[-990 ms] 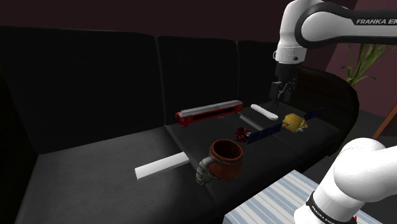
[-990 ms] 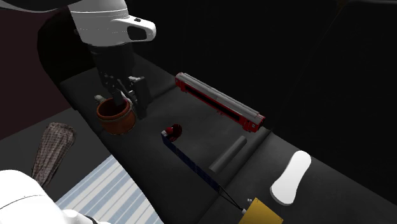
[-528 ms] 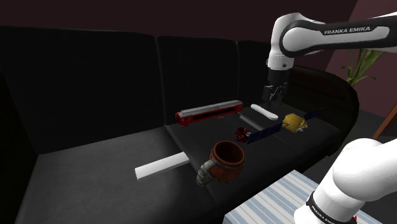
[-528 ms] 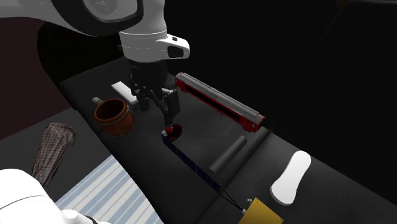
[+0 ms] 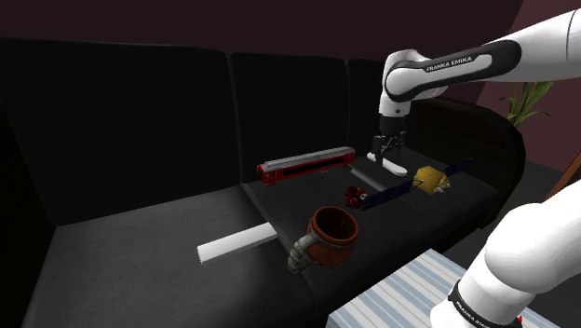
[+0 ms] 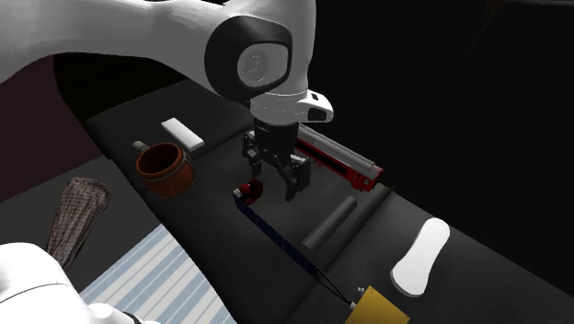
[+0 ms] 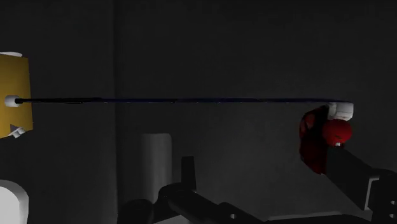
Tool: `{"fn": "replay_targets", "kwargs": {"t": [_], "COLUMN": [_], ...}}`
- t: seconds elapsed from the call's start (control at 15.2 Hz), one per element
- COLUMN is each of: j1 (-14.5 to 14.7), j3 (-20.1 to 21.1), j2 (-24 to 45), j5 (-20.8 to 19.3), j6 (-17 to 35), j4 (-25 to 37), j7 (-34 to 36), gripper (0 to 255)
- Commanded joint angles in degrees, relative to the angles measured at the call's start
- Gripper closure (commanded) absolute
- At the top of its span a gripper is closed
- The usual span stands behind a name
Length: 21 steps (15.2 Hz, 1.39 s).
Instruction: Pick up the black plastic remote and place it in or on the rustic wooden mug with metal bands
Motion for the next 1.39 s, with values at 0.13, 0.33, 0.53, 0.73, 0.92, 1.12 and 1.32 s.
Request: {"fn": "replay_targets", "kwargs": {"t": [0.13, 0.33, 0.53, 0.73, 0.92, 1.12, 1.32], "j1": [-0.9, -1.6, -2.6, -3.8, -4.4, -4.5, -4.6], "j3": [-3.0, -4.9, -6.4, -7.3, -7.5, -7.4, -7.3], "j2": [8.4, 15.1, 22.0, 29.0, 31.6, 32.3, 33.2], "j5": [1.0, 2.5, 4.6, 7.2, 8.2, 8.4, 8.8], "j6": [4.3, 6.9, 9.0, 10.4, 11.4, 13.7, 16.4], "j4": [3.3, 6.5, 10.3, 14.8, 15.9, 14.3, 12.6], "j7": [-3.2, -5.8, -8.5, -11.3, -12.3, -12.5, -12.7], "gripper": [0, 0, 0, 0, 0, 0, 0]}}
